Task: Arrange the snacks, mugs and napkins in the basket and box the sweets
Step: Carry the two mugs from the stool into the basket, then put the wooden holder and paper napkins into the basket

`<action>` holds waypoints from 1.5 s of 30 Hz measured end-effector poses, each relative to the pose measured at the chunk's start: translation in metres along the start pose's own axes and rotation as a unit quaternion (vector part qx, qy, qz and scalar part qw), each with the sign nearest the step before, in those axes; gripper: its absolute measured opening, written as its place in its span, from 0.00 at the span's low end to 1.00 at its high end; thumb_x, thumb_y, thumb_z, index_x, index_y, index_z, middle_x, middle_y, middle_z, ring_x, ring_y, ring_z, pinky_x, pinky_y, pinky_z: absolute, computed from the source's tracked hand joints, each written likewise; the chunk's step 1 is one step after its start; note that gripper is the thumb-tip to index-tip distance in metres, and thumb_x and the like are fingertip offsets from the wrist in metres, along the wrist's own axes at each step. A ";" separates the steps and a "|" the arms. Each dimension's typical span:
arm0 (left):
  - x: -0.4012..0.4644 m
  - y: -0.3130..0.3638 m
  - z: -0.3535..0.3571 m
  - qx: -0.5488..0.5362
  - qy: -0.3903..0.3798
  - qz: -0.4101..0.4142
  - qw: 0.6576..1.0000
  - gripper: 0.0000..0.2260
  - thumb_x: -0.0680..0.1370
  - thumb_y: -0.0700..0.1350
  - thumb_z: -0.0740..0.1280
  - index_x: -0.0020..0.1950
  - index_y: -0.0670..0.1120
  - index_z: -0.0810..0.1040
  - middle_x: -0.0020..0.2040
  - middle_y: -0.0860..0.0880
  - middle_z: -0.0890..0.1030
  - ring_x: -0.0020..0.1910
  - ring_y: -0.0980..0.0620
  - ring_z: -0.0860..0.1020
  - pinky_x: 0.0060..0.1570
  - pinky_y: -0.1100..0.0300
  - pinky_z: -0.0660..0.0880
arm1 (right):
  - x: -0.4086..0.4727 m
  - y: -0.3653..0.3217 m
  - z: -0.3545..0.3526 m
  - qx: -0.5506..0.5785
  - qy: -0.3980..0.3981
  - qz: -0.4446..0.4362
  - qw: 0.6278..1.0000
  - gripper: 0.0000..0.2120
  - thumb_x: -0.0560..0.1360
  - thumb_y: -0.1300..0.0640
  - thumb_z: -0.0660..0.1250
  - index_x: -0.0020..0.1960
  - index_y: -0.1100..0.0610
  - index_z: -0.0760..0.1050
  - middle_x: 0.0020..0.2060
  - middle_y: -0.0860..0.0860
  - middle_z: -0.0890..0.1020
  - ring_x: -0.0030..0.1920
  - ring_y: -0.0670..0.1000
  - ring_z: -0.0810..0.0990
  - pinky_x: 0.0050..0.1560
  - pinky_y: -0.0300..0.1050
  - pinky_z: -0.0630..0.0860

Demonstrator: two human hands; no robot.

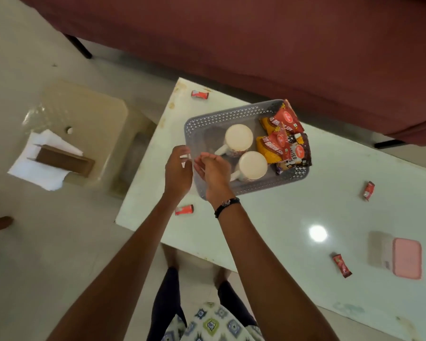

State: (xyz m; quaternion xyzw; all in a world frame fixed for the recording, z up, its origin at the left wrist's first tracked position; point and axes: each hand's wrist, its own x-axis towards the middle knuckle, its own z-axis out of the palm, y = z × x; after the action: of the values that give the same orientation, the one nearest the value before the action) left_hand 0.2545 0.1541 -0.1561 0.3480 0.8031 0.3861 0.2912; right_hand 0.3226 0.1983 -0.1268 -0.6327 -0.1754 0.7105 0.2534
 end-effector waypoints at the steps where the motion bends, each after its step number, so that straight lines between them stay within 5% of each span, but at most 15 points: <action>1: 0.000 -0.006 -0.010 -0.006 0.020 -0.005 1.000 0.14 0.76 0.28 0.57 0.61 0.36 0.71 0.59 0.40 0.77 0.59 0.47 0.76 0.56 0.65 0.72 | -0.002 0.003 0.012 -0.003 -0.017 -0.001 1.000 0.12 0.75 0.70 0.60 0.37 0.58 0.75 0.37 0.55 0.78 0.39 0.49 0.78 0.46 0.39 0.78; 12: 0.026 -0.097 -0.142 0.019 0.192 -0.016 0.981 0.15 0.75 0.30 0.56 0.60 0.36 0.72 0.56 0.40 0.78 0.56 0.45 0.76 0.57 0.53 0.74 | -0.010 0.071 0.168 -0.186 -0.074 -0.058 0.978 0.09 0.75 0.66 0.61 0.49 0.61 0.80 0.45 0.54 0.83 0.48 0.51 0.82 0.58 0.46 0.79; 16: 0.031 -0.128 -0.182 0.049 0.262 -0.020 0.964 0.17 0.76 0.32 0.57 0.64 0.37 0.69 0.62 0.40 0.74 0.61 0.43 0.72 0.62 0.54 0.70 | -0.008 0.096 0.230 -0.313 -0.125 -0.121 0.934 0.10 0.75 0.64 0.63 0.53 0.59 0.80 0.53 0.53 0.83 0.54 0.49 0.80 0.54 0.38 0.74; 22: 0.057 -0.172 -0.213 -0.041 0.319 -0.159 0.933 0.27 0.79 0.40 0.58 0.75 0.38 0.51 0.77 0.41 0.55 0.77 0.45 0.55 0.72 0.42 0.61 | 0.000 0.124 0.289 -0.486 -0.229 -0.202 0.819 0.22 0.70 0.65 0.69 0.64 0.59 0.75 0.62 0.53 0.79 0.63 0.52 0.76 0.63 0.45 0.73; 25: 0.068 -0.183 -0.217 -0.077 0.298 -0.213 0.927 0.29 0.79 0.40 0.58 0.77 0.42 0.48 0.78 0.44 0.55 0.77 0.46 0.56 0.73 0.46 0.62 | 0.005 0.136 0.301 -0.546 -0.238 -0.196 0.779 0.23 0.72 0.66 0.64 0.66 0.57 0.73 0.64 0.54 0.78 0.65 0.54 0.74 0.65 0.49 0.73; 29: 0.072 -0.186 -0.219 -0.096 0.290 -0.237 0.922 0.30 0.79 0.39 0.58 0.77 0.46 0.48 0.73 0.42 0.66 0.70 0.46 0.68 0.57 0.72 0.65 | 0.008 0.151 0.300 -0.584 -0.227 -0.230 0.745 0.18 0.76 0.65 0.59 0.63 0.56 0.76 0.56 0.57 0.82 0.57 0.58 0.79 0.57 0.53 0.77; 36: 0.067 -0.159 -0.213 -0.093 0.275 -0.154 0.944 0.28 0.79 0.39 0.59 0.77 0.47 0.50 0.72 0.43 0.68 0.60 0.66 0.67 0.50 0.84 0.65 | -0.001 0.145 0.275 -0.508 -0.184 -0.297 0.787 0.17 0.79 0.62 0.57 0.66 0.53 0.75 0.54 0.53 0.84 0.52 0.53 0.82 0.55 0.45 0.78; 41: 0.061 -0.111 -0.180 -0.097 0.210 -0.082 0.969 0.27 0.81 0.40 0.58 0.77 0.46 0.51 0.73 0.49 0.66 0.67 0.58 0.69 0.63 0.64 0.72 | -0.004 0.108 0.223 -0.456 -0.102 -0.349 0.812 0.17 0.79 0.61 0.60 0.64 0.50 0.76 0.48 0.52 0.86 0.44 0.50 0.82 0.44 0.35 0.73; 45: 0.053 -0.069 -0.132 -0.085 0.150 -0.042 0.984 0.28 0.80 0.41 0.61 0.77 0.47 0.51 0.68 0.56 0.66 0.64 0.64 0.67 0.60 0.74 0.69 | 0.000 0.074 0.163 -0.426 -0.024 -0.361 0.829 0.15 0.79 0.60 0.61 0.65 0.52 0.76 0.52 0.52 0.85 0.47 0.52 0.83 0.53 0.43 0.79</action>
State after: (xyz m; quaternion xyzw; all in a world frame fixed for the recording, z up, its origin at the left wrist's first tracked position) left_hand 0.1033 0.1086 -0.1535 0.2256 0.8160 0.4883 0.2117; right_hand 0.1511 0.1499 -0.1462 -0.5521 -0.6828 0.4381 0.1923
